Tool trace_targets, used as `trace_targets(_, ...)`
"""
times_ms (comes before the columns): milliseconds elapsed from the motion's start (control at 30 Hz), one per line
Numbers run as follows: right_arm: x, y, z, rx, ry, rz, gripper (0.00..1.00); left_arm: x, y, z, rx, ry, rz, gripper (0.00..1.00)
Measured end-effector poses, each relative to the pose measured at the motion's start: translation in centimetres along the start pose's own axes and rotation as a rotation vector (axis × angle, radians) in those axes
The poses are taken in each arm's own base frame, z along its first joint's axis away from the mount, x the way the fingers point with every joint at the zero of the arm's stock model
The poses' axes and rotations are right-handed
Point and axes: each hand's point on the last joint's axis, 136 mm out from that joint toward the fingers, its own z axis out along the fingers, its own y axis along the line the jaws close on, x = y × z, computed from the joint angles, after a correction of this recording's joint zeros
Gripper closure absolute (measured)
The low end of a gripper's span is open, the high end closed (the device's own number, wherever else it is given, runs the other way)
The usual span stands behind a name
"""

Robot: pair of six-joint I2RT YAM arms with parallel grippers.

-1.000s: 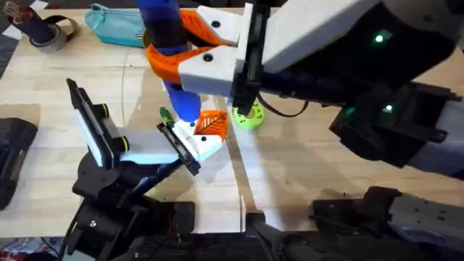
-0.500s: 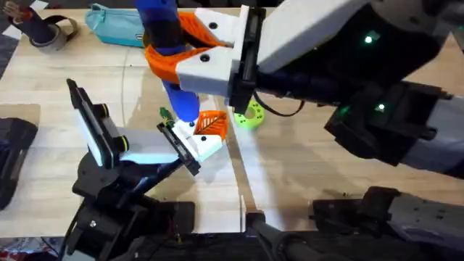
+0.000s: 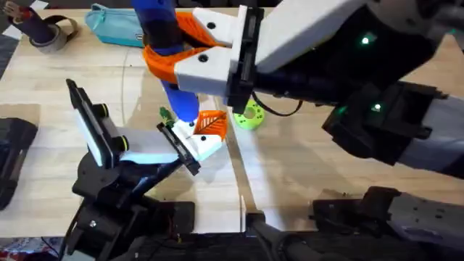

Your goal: Pick up the gripper from the table and insert it into the empty holder that is missing its gripper. Then pick up a screw, insert it into the mounting hole, and use the screwdriver to tighten it. Finally, clean up the table by picking up the vegetable and placing it into the bucket.

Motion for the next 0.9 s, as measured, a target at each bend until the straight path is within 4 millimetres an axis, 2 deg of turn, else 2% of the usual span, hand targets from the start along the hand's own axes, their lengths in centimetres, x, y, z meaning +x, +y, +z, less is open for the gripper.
trace_targets(333, -0.1, 0.0, 0.0, -0.001, -0.006, -0.003, 0.932, 0.0, 0.0, 0.0, 0.0, 0.0, 0.0, 0.991)
trace_targets(400, -0.9, 0.1, 0.0, -0.002, -0.037, -0.02, 0.931, 0.0, 0.0, 0.0, 0.0, 0.0, 0.0, 0.991)
trace_targets(567, -4.6, 0.5, -0.7, -0.006, -0.171, -0.093, 0.931, 0.0, 0.0, 0.0, 0.0, 0.0, 0.0, 0.991)
trace_targets(667, -5.9, 0.9, -1.3, -0.008, -0.203, -0.111, 0.932, 0.0, 0.0, 0.0, 0.0, 0.0, 0.0, 0.991)
trace_targets(800, -6.0, 0.6, -1.5, 0.0, -0.203, -0.126, 0.932, 0.0, 0.0, 0.0, 0.0, 0.0, 0.0, 0.991)
trace_targets(900, -5.9, -0.9, -2.0, 0.042, -0.193, -0.164, 0.931, 0.0, 0.0, 0.0, 0.001, 0.0, 0.0, 0.991)
